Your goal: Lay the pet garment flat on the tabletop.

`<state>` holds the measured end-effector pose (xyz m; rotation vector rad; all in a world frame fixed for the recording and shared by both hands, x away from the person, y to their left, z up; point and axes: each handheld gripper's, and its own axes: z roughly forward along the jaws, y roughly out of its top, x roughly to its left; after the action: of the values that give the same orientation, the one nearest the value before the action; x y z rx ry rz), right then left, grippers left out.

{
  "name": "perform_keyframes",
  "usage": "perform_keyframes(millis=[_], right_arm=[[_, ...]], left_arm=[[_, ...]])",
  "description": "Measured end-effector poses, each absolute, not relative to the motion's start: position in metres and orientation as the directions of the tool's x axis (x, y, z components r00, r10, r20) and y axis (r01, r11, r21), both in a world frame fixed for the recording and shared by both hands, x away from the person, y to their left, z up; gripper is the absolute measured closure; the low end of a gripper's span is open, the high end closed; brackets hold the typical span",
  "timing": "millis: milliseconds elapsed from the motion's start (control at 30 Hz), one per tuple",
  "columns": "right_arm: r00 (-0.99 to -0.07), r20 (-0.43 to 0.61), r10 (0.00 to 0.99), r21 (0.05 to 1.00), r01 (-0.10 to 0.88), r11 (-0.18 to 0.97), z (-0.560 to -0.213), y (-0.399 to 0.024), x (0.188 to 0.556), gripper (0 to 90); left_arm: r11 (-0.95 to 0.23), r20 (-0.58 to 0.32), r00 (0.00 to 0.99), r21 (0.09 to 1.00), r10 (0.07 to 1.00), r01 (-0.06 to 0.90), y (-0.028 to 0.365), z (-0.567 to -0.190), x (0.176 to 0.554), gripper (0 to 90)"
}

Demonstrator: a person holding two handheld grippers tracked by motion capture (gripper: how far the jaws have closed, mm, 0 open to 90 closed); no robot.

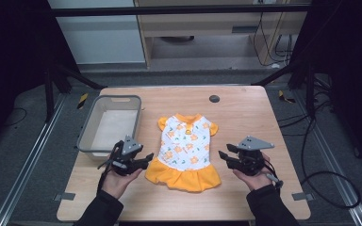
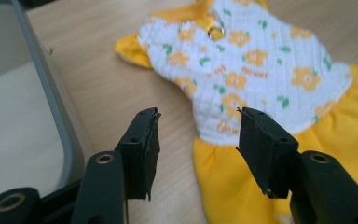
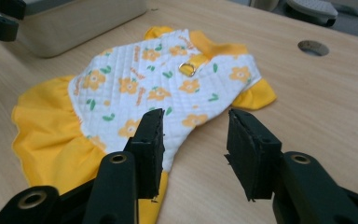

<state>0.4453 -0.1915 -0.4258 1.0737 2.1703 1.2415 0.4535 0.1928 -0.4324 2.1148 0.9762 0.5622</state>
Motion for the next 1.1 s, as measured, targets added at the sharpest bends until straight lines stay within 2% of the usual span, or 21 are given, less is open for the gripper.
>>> perform_keyframes(millis=[300,567,733,767,867,933,967,1033,1100], right_arm=[[-0.636,0.066,0.769,0.803,0.491,0.338,-0.467,-0.193,0.43,55.6],[-0.643,0.086,0.761,0.766,0.531,0.363,-0.485,-0.187,0.43,57.4],[-0.662,0.095,0.744,0.738,0.548,0.393,-0.496,-0.176,0.43,58.6],[-0.67,0.087,0.738,0.724,0.551,0.415,-0.498,-0.172,0.429,60.0],[-0.674,0.083,0.734,0.71,0.556,0.431,-0.499,-0.169,0.429,64.3],[-0.678,0.092,0.729,0.702,0.564,0.436,-0.499,-0.168,0.429,73.7],[-0.678,0.092,0.729,0.702,0.564,0.436,-0.499,-0.168,0.429,73.7],[-0.684,0.098,0.723,0.701,0.563,0.437,-0.498,-0.168,0.429,82.9],[-0.688,0.109,0.717,0.695,0.568,0.44,-0.495,-0.169,0.429,85.9]], left_arm=[[-0.437,-0.012,0.624,0.702,0.781,0.562,0.201,-0.47,0.45,49.6],[-0.48,-0.013,0.637,0.645,0.771,0.595,0.197,-0.484,0.451,57.4],[-0.493,-0.021,0.645,0.625,0.764,0.605,0.192,-0.487,0.449,67.1],[-0.495,-0.02,0.645,0.624,0.764,0.605,0.191,-0.487,0.449,72.9],[-0.498,-0.028,0.652,0.62,0.758,0.606,0.189,-0.487,0.448,81.5],[-0.507,-0.023,0.654,0.611,0.756,0.608,0.187,-0.486,0.448,83.8],[-0.507,-0.023,0.654,0.611,0.756,0.608,0.187,-0.486,0.448,84.6],[-0.51,-0.031,0.658,0.605,0.752,0.612,0.187,-0.485,0.447,84.9],[-0.497,-0.06,0.659,0.605,0.75,0.622,0.188,-0.483,0.444,85.2]])
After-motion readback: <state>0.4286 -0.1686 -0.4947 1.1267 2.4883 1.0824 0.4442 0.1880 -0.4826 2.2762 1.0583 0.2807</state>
